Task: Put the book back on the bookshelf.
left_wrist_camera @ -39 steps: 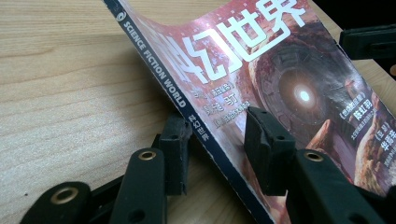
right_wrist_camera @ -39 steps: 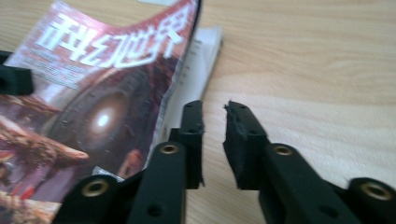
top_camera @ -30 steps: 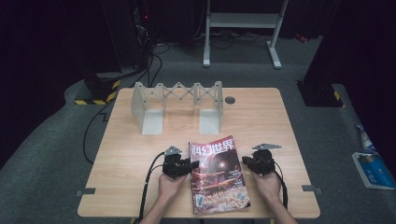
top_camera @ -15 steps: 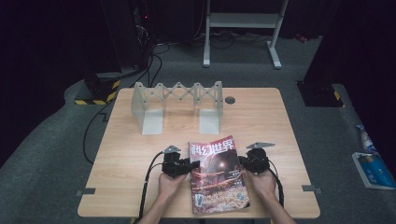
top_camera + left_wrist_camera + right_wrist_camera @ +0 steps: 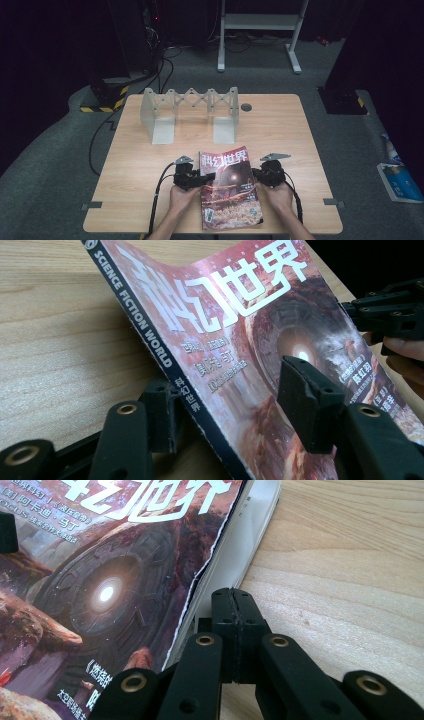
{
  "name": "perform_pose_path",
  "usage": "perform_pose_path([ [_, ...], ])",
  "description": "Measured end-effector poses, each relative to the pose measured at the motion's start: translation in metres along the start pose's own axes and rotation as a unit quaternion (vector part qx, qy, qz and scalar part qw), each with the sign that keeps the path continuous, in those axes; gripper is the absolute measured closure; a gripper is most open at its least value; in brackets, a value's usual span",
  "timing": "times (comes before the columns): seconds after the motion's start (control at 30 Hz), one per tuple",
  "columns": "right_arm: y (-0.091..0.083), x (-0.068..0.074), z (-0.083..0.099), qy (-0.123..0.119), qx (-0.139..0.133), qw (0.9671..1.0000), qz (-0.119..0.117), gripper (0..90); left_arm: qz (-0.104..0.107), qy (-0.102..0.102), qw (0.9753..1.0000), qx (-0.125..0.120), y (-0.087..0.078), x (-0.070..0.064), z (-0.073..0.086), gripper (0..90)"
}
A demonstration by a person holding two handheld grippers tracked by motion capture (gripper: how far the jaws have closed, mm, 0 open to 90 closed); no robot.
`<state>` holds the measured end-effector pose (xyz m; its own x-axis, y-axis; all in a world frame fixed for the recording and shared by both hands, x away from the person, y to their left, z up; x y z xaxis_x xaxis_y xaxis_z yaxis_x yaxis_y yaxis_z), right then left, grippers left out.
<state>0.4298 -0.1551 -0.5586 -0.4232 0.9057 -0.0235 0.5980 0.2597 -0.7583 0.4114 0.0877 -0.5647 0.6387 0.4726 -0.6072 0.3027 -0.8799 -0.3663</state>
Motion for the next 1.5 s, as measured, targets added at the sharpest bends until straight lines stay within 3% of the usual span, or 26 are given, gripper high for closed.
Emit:
perform_pose_path([
  [0.6, 0.004, 0.02, -0.004, -0.017, -0.01, 0.9994, -0.028, 89.6, 0.002, 0.012, 0.9999, 0.003, 0.002, -0.001, 0.0, 40.7],
  [0.77, 0.005, 0.026, -0.005, -0.016, -0.011, 0.9989, -0.042, 89.6, -0.004, 0.025, 0.9997, 0.007, 0.003, -0.003, 0.0, 41.2],
  [0.87, 0.007, 0.03, -0.006, -0.018, -0.015, 0.9986, -0.048, 89.6, 0.003, 0.016, 0.9999, 0.005, 0.003, -0.001, -0.001, 42.0],
  [1.17, 0.007, 0.033, -0.007, -0.021, -0.013, 0.9984, -0.05, 89.5, -0.018, 0.011, 0.9996, 0.02, 0.002, -0.001, -0.002, 51.9],
  [1.5, 0.005, 0.034, -0.008, -0.016, -0.018, 0.9981, -0.056, 86.9, -0.028, -0.026, 0.9987, 0.034, 0.0, -0.002, -0.001, 66.7],
])
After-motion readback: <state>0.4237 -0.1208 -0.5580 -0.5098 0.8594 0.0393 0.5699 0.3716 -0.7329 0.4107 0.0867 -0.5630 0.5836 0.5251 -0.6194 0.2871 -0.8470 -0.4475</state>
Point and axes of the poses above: each handheld gripper's, and its own axes: y roughly forward along the jaws, z roughly out of its underside, x roughly to its left, the point moved 6 cm from there along y, roughly forward along the jaws, and after that the axes turned 15 degrees about z, right-handed, at the moved point
